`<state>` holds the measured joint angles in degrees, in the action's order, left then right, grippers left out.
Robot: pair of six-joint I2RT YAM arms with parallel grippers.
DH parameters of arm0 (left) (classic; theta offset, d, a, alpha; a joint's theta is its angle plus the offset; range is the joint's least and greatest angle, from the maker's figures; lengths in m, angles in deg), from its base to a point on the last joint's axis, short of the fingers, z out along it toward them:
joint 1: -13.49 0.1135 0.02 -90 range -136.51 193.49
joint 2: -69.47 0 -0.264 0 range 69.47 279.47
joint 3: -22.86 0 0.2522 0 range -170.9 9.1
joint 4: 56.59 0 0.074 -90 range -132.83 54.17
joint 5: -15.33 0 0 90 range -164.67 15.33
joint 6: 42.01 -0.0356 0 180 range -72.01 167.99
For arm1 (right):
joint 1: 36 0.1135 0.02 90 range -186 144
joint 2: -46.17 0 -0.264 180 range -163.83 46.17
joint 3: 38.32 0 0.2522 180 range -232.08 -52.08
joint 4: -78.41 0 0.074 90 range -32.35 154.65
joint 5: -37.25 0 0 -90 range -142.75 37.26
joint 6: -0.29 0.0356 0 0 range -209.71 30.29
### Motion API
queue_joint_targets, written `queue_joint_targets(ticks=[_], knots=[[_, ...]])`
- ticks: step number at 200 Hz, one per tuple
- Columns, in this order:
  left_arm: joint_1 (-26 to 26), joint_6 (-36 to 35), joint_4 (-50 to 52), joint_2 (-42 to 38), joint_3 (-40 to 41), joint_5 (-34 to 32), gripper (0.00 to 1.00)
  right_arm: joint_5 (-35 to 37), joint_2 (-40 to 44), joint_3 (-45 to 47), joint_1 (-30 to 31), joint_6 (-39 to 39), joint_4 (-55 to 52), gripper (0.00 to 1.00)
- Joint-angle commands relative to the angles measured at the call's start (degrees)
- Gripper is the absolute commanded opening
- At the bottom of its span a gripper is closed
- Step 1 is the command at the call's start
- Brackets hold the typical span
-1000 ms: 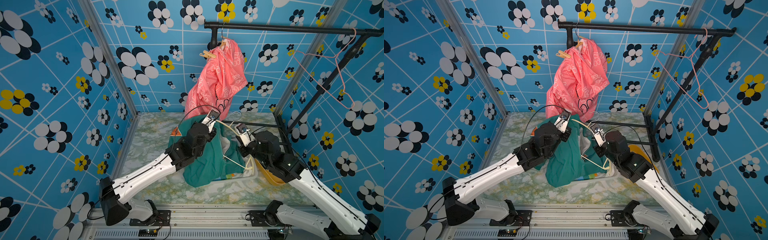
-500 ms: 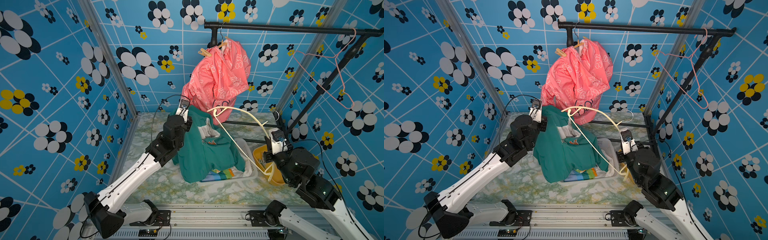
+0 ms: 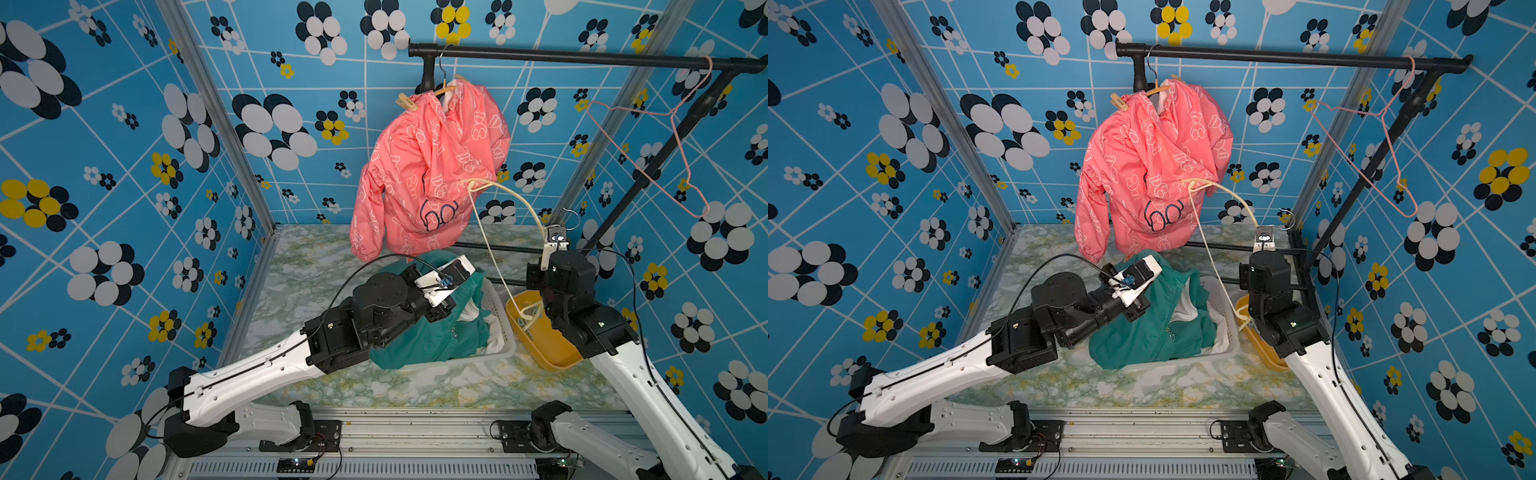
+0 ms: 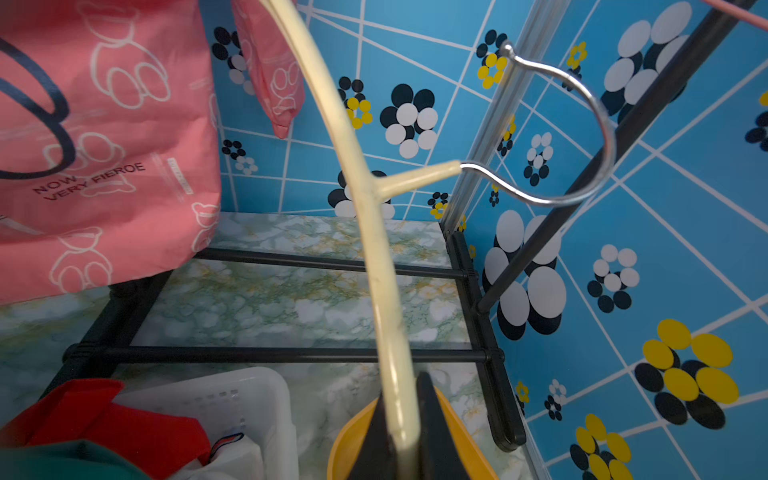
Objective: Remove the clothespins securing jackets to the hanger
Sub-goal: Place the jacket in the basket.
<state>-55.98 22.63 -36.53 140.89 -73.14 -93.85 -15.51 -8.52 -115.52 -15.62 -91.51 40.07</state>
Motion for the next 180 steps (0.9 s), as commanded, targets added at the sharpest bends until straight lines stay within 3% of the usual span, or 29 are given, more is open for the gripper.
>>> queue_joint_targets(ticks=[1, 22, 42, 86, 123, 151, 180], knots=[[-0.88, -6.11, -4.26, 3.07, -6.76, 4.94, 0.00, 1.53, 1.28, 0.07, -1.47, 4.87, 0.64, 0.00], [-0.84, -7.81, -5.39, 7.45, -11.93, 8.33, 0.00, 1.28, 2.31, 1.36, -3.06, 5.15, 0.64, 0.00], [-0.71, -10.51, -6.85, 11.49, -15.49, 6.47, 0.00, 1.17, 2.63, 2.00, -4.37, 5.57, -0.14, 0.00], [-0.05, -11.53, -12.28, 11.31, -11.76, 1.74, 0.00, 1.17, 4.24, 4.50, -6.17, 5.84, 0.96, 0.00], [1.19, -6.53, -12.20, 0.51, -7.45, 17.34, 0.00, 1.18, 3.63, 4.22, -7.33, 6.47, 1.68, 0.00], [8.40, 2.23, -12.38, -4.79, -6.92, 28.65, 0.00, -1.50, 3.37, 4.46, -7.30, 6.99, 1.78, 0.00], [15.84, 9.57, -13.22, -4.45, -6.56, 34.65, 0.00, -2.16, 3.18, 4.54, -7.37, 7.17, 1.33, 0.00]])
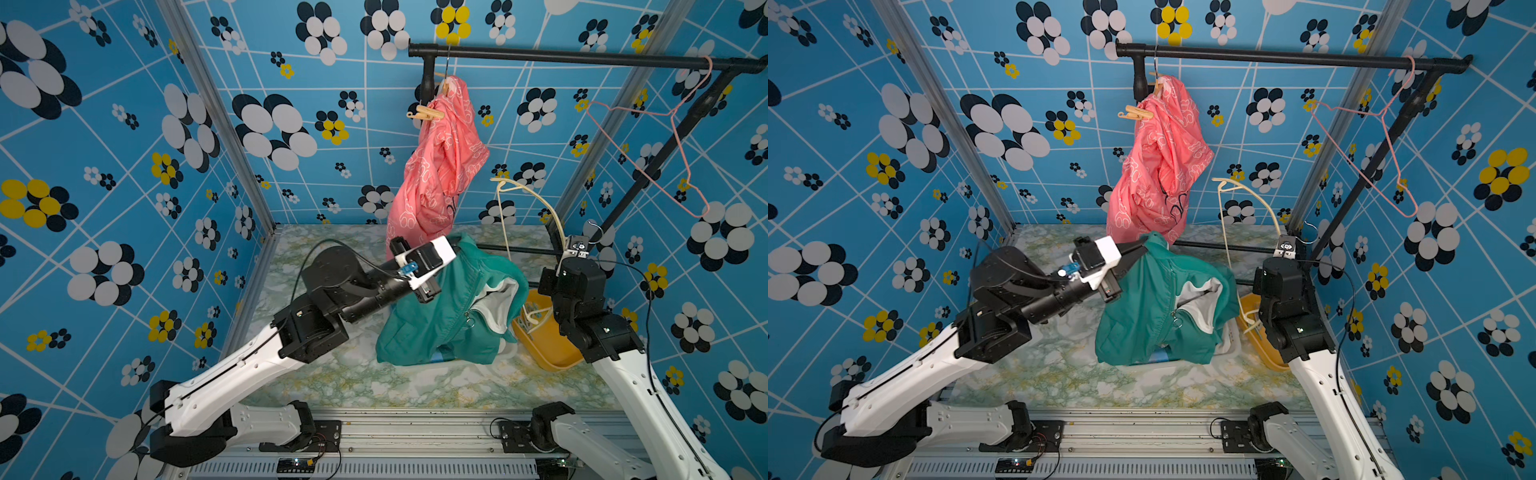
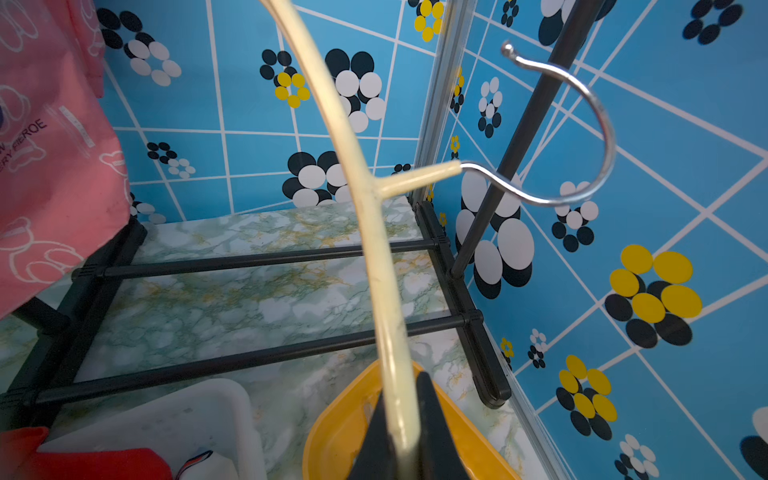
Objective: Remove the clothespins securing jackets to the hanger
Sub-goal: Place the jacket in the basket.
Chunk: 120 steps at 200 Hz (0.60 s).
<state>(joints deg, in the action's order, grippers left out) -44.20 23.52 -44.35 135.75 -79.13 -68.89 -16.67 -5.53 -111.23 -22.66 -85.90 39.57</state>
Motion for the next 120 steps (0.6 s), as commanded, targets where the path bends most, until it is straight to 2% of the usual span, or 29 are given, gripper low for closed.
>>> queue_joint_targets(ticks=[1, 44, 75, 120], knots=[[4.20, 8.88, -5.50, 0.78, -0.56, 9.91, 0.00, -1.01, 0.24, 0.30, -0.33, 1.59, 1.81, 0.00], [7.66, 15.39, -7.56, 6.70, -0.19, 12.25, 0.00, -0.56, 2.08, 1.23, -0.34, 2.12, 0.87, 0.00], [8.08, 16.36, -8.54, 12.43, -1.52, 11.10, 0.00, -0.39, 3.34, 1.70, -0.34, 2.07, 0.59, 0.00], [8.65, 16.24, -4.95, 23.51, -18.61, 6.49, 0.00, -0.33, 3.14, 2.15, -0.34, 2.34, 0.50, 0.00]])
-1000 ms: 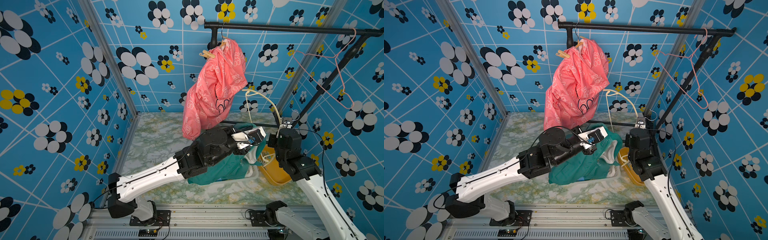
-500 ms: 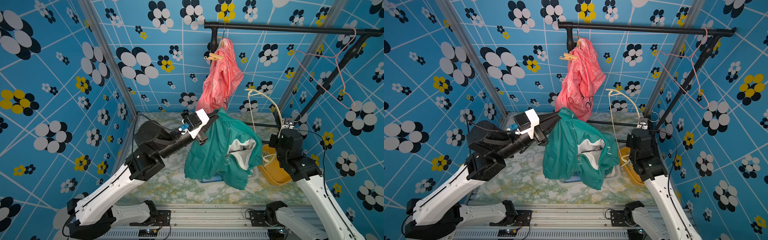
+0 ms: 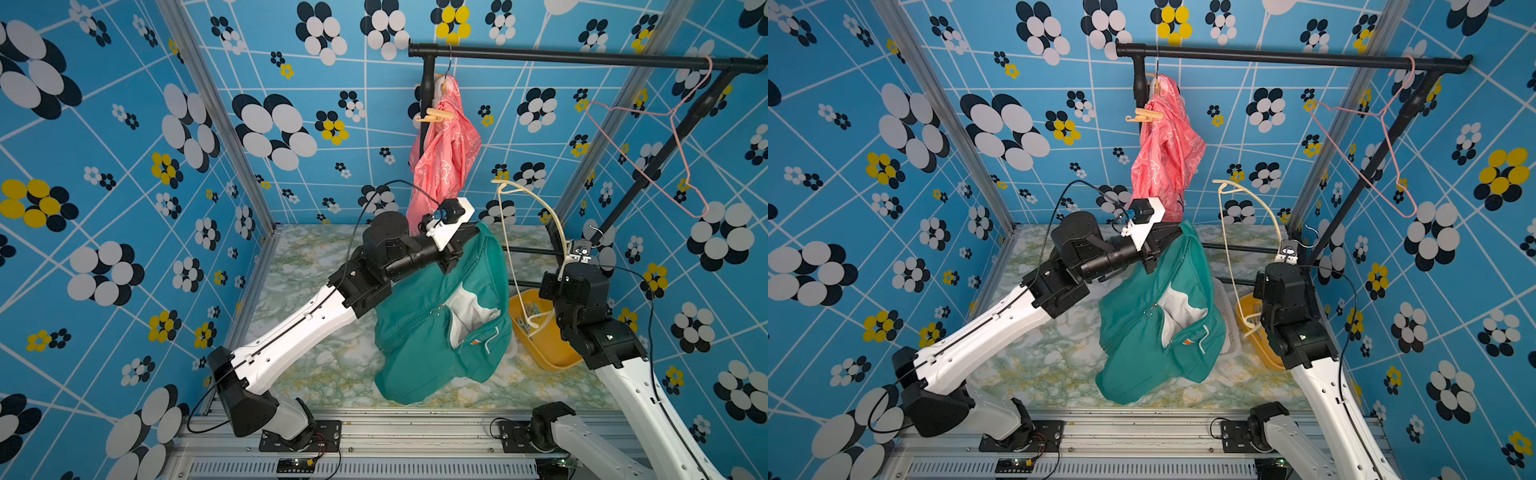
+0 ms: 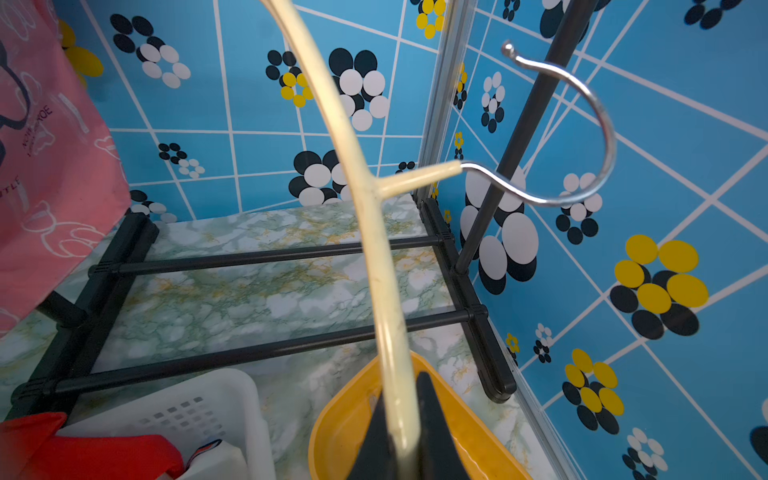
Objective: Remove the clothespins securing jackets to the hanger
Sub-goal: Place the jacket in the basket.
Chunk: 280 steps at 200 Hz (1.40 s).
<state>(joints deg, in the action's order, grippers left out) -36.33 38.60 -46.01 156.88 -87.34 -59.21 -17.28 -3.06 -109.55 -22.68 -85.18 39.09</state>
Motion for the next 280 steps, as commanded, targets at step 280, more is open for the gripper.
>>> queue_joint_targets(ticks=[280], knots=[[3.34, 3.74, 0.94, -7.72, 17.20, 3.90, 0.00, 5.71, 1.34, -0.34, -0.45, 2.24, 0.42, 0.00]])
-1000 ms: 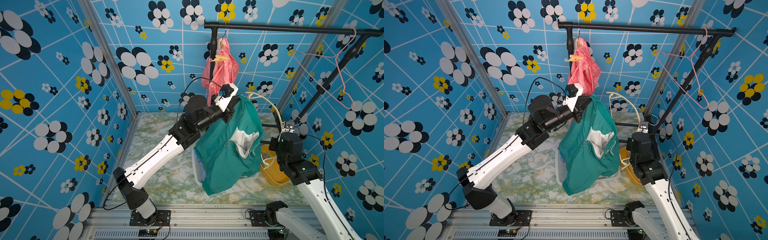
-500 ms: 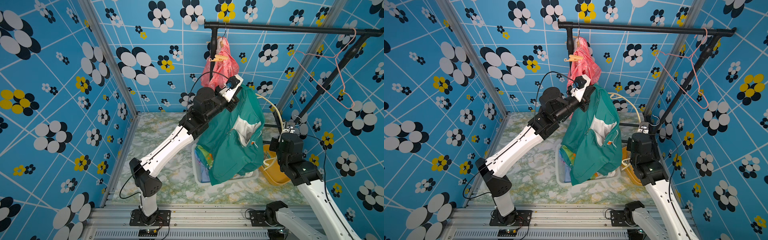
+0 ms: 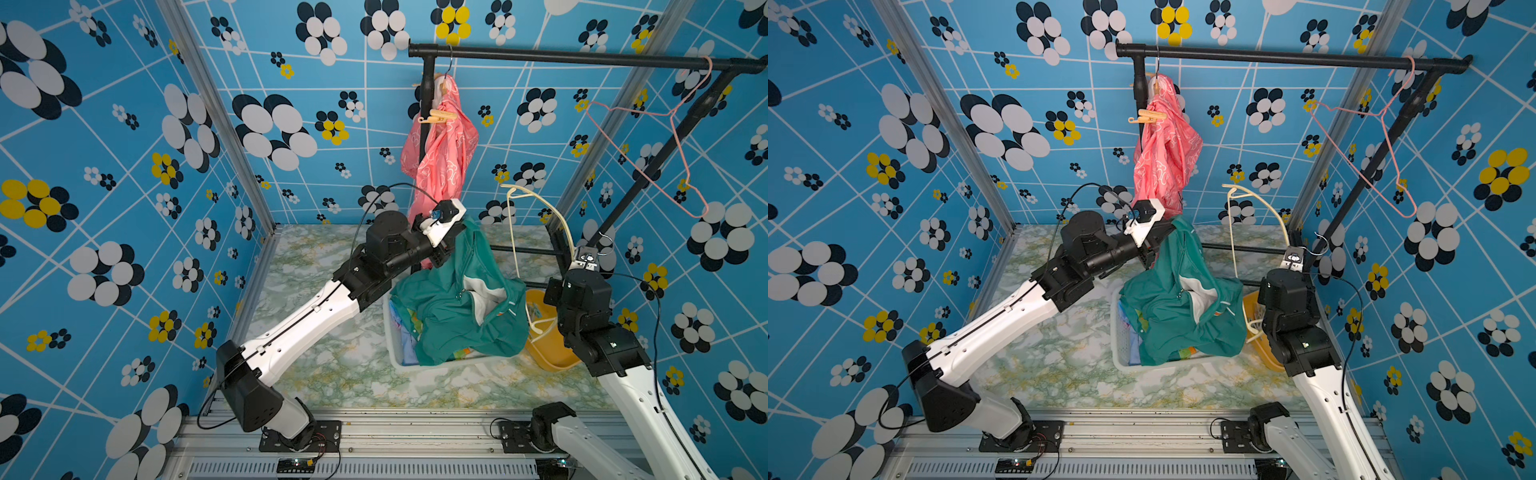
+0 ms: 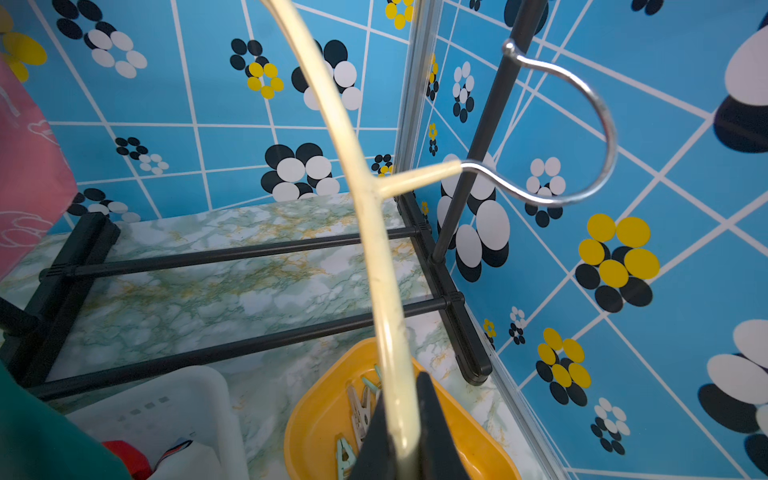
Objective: Remove the clothespins securing jackets to the hanger
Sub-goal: Place the jacket in the basket.
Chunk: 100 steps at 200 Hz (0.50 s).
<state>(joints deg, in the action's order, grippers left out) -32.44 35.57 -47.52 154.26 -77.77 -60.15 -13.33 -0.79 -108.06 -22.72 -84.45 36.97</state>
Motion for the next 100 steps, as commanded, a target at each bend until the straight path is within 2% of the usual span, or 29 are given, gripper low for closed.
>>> queue_joint_targets(ticks=[1, 26, 62, 100], knots=[[-0.60, 6.97, 2.65, -5.18, 8.00, 4.83, 0.00, 1.78, -0.98, -1.84, -0.43, 1.51, 2.54, 0.00], [-0.69, 12.85, 3.72, -5.19, 16.82, 5.31, 0.00, 1.69, -2.21, -2.50, -0.43, 1.69, 2.78, 0.00], [-0.73, 20.86, 2.66, 2.62, 25.22, 2.20, 0.00, 1.54, -1.96, -2.65, -0.42, 2.05, 1.88, 0.00], [-0.83, 22.42, 4.02, 13.03, 27.37, -5.76, 0.00, 1.94, -0.54, -2.55, -0.41, 1.87, 0.60, 0.00]])
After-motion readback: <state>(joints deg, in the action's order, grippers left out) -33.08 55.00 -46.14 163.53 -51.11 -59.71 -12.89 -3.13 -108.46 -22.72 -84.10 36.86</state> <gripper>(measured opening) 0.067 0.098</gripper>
